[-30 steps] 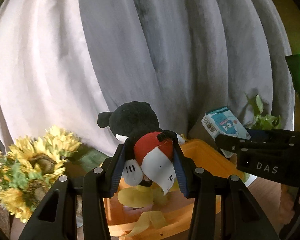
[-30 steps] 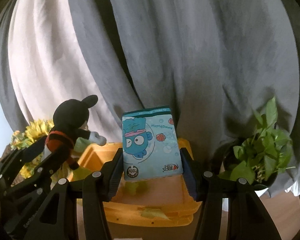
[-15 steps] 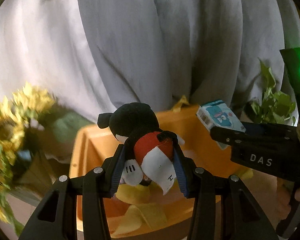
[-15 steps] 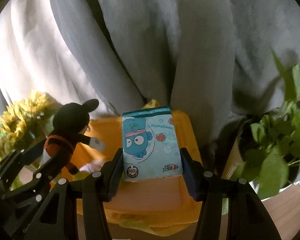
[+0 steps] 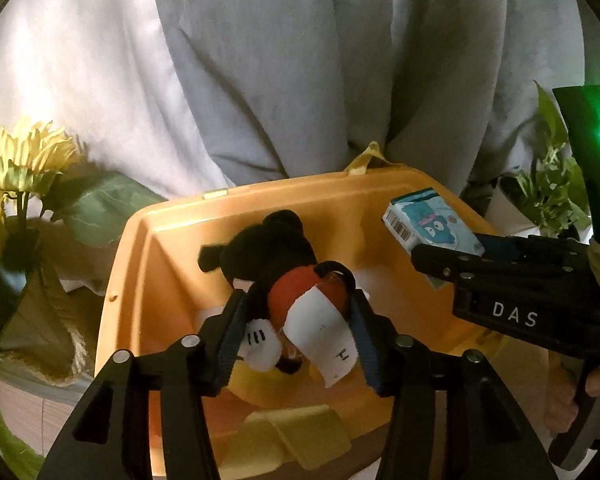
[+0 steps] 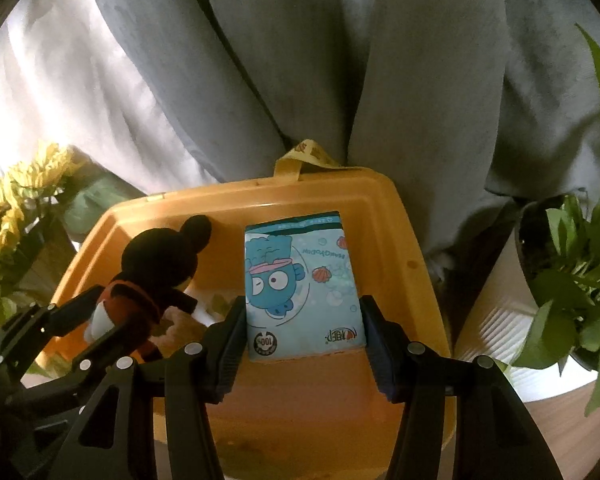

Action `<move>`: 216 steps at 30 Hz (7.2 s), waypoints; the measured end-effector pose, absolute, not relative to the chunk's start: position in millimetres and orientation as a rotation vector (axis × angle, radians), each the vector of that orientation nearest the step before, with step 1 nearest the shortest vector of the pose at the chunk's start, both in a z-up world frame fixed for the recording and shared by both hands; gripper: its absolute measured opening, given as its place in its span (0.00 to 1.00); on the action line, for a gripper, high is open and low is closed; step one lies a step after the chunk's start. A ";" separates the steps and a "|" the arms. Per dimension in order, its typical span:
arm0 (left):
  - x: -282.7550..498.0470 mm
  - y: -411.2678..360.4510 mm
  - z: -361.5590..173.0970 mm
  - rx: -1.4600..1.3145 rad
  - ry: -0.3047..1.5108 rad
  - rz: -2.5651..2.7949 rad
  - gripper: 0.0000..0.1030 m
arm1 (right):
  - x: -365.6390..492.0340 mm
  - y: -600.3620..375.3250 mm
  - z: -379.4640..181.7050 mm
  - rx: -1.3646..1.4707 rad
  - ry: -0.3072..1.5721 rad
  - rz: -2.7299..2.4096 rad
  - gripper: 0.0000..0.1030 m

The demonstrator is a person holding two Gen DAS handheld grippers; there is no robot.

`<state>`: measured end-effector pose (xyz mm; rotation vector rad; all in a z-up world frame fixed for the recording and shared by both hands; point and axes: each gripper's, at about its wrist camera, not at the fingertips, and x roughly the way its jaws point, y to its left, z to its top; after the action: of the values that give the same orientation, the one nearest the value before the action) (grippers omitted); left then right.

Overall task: Organize soft objects
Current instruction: 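Open both grippers to drop Mickey and the card pack into the crate, then pull both grippers back from the crate toward the remaining toys, then grasp the red pompom with the left gripper while the right gripper grasps the pastel knotted cloth, then lift and carry the pompom and knotted cloth in both grippers over the crate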

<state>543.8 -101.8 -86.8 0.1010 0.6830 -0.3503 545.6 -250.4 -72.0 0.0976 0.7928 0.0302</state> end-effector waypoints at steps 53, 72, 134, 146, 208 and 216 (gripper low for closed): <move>355.7 -52.2 -8.4 0.006 0.464 -0.101 0.81 | 377.2 -249.6 -0.2 0.051 0.599 -0.042 0.68; 321.7 -68.0 -60.4 0.052 0.540 -0.094 0.81 | 339.8 -266.1 -45.1 0.117 0.672 -0.046 0.76; 368.9 -83.6 -174.4 0.041 0.846 -0.148 0.20 | 386.3 -287.0 -167.8 0.262 0.919 -0.042 0.38; 355.5 -78.8 -156.7 0.026 0.782 -0.167 0.04 | 372.8 -279.0 -143.7 0.235 0.859 -0.026 0.37; 380.3 -63.0 30.9 -0.021 0.219 -0.211 0.03 | 395.7 -241.2 24.4 0.160 0.454 0.129 0.37; 404.1 -77.3 40.6 0.025 0.199 -0.230 0.03 | 419.1 -245.4 41.8 0.121 0.438 0.109 0.37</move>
<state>404.1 -77.3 40.6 0.0247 0.1993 -0.2302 419.1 -245.4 41.8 0.1210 0.4377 0.1090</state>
